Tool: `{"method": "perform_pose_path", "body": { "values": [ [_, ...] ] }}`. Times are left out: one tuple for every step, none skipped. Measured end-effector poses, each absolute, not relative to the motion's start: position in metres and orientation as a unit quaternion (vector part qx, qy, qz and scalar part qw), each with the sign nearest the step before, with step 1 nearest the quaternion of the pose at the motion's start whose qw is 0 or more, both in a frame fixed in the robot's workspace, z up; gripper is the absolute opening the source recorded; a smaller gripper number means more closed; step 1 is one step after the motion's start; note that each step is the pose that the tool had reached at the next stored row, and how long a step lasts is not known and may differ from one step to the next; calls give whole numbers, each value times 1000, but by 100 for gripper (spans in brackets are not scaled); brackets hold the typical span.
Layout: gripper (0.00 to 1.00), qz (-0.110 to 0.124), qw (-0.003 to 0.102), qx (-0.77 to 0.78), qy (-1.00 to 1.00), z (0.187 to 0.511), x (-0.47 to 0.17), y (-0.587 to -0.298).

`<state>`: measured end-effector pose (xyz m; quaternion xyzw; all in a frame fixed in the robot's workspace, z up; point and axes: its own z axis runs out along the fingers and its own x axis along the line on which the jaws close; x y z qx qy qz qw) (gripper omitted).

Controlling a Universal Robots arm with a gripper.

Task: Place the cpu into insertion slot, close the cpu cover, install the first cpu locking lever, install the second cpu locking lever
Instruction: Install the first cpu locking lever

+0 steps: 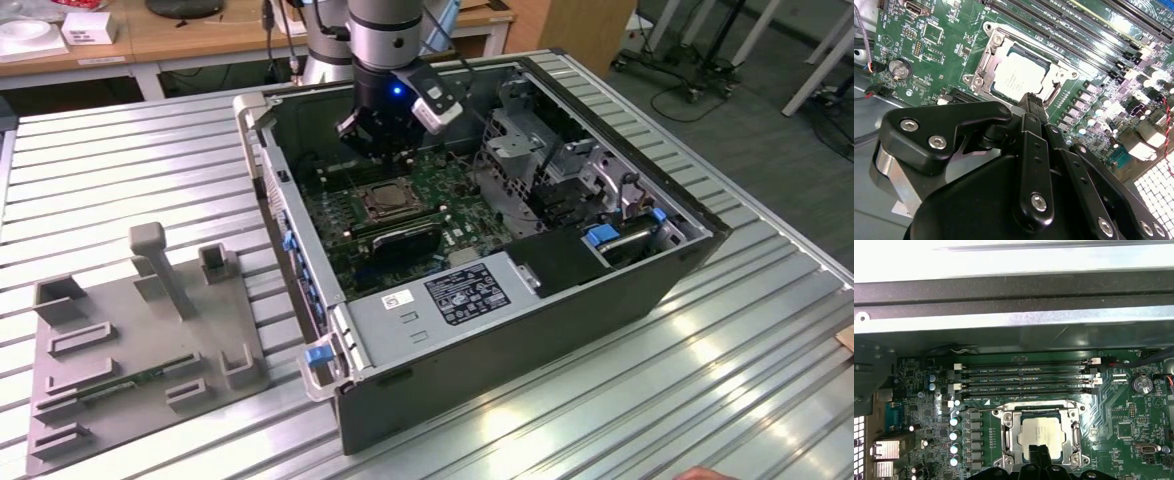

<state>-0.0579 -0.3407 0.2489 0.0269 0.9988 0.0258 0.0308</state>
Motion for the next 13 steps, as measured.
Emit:
{"method": "perform_pose_path", "body": {
  "values": [
    [11, 26, 31, 27, 999, 249, -58, -341],
    [11, 26, 31, 27, 999, 250, -58, -341],
    [11, 26, 31, 27, 999, 250, -58, -341],
    [11, 26, 31, 27, 999, 250, -58, -341],
    [11, 26, 31, 27, 999, 250, -58, -341],
    [11, 26, 31, 27, 999, 250, -58, -341],
    [11, 26, 31, 27, 999, 250, -58, -341],
    [11, 26, 31, 27, 999, 250, -59, -341],
    [11, 26, 31, 27, 999, 250, -59, -341],
    [11, 26, 31, 27, 999, 250, -59, -341],
    [11, 26, 31, 27, 999, 250, -59, -341],
    [11, 26, 31, 27, 999, 250, -60, -341],
    [11, 26, 31, 27, 999, 250, -60, -341]
  ]
}}
